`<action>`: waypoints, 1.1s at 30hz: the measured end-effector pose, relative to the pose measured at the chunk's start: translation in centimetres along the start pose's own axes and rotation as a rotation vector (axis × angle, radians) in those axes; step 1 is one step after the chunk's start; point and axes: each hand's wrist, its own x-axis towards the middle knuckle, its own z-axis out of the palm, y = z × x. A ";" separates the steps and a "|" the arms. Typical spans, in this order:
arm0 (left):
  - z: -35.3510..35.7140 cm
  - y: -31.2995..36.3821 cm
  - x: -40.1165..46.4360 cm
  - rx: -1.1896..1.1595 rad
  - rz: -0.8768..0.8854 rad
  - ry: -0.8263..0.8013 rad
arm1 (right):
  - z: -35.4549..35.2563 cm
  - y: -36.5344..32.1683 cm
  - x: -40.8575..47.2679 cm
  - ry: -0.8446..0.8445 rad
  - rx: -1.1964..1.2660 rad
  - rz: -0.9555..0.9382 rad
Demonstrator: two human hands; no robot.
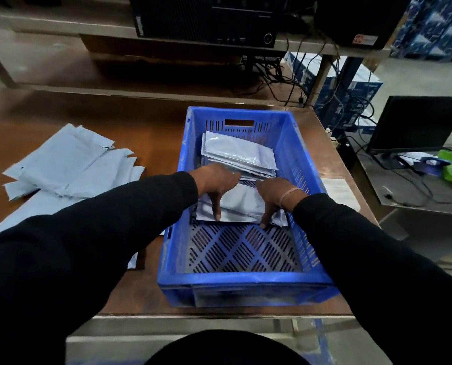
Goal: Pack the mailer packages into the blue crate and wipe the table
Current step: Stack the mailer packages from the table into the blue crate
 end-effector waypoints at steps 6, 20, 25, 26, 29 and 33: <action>0.5 0.4 0.4 0.090 0.003 -0.140 | -0.2 0.0 -0.4 -0.040 -0.033 -0.013; 1.1 0.3 1.5 0.281 -0.115 -0.030 | 0.7 1.0 3.0 0.141 0.151 0.138; 1.0 0.3 1.6 0.215 -0.134 -0.054 | 0.9 1.1 3.9 0.132 0.190 0.163; 1.0 0.4 1.5 0.205 -0.131 -0.063 | 0.9 1.2 3.7 0.129 0.193 0.166; 1.7 0.5 1.5 0.213 -0.155 -0.052 | 0.5 1.3 3.1 0.123 0.227 0.170; 1.3 0.5 1.4 0.208 -0.122 -0.037 | -0.3 1.1 2.3 0.108 0.195 0.171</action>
